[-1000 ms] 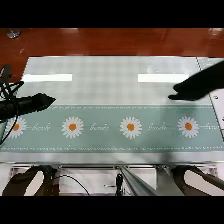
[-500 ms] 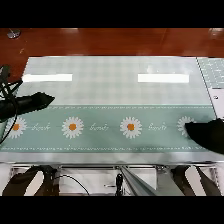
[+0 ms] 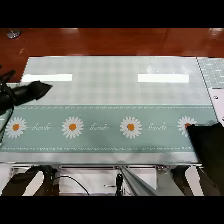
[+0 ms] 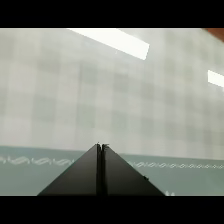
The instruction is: Fold the shirts.
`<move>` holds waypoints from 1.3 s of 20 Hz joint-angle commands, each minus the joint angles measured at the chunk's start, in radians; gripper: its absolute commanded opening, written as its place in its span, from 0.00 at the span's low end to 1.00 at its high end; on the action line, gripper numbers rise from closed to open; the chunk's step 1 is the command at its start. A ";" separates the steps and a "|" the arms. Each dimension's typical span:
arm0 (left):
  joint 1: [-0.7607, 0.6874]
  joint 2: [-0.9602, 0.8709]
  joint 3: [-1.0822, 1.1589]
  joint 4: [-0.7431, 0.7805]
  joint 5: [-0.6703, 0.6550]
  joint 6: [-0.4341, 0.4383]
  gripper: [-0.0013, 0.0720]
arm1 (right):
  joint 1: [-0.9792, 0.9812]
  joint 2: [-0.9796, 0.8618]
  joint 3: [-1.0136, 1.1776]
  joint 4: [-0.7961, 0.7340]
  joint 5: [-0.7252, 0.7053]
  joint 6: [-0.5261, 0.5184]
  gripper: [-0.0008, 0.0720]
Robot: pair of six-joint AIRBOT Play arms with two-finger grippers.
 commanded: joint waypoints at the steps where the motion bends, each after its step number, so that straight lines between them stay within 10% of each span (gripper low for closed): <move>1: -0.058 -0.165 0.285 -0.053 -0.090 0.047 0.04 | 0.240 -0.126 0.141 0.477 -0.307 -0.067 0.05; 5: -0.213 -0.400 0.722 0.120 -0.282 0.004 0.04 | 0.776 -0.341 0.214 0.387 -0.499 -0.090 0.05; 10: -0.303 -0.437 0.529 0.637 -0.267 -0.255 0.05 | 1.026 -0.611 0.214 -0.007 -0.316 -0.018 0.05; 26: -0.284 -0.451 0.438 0.647 -0.253 -0.254 0.05 | 1.025 -0.658 0.214 -0.002 -0.286 -0.010 0.05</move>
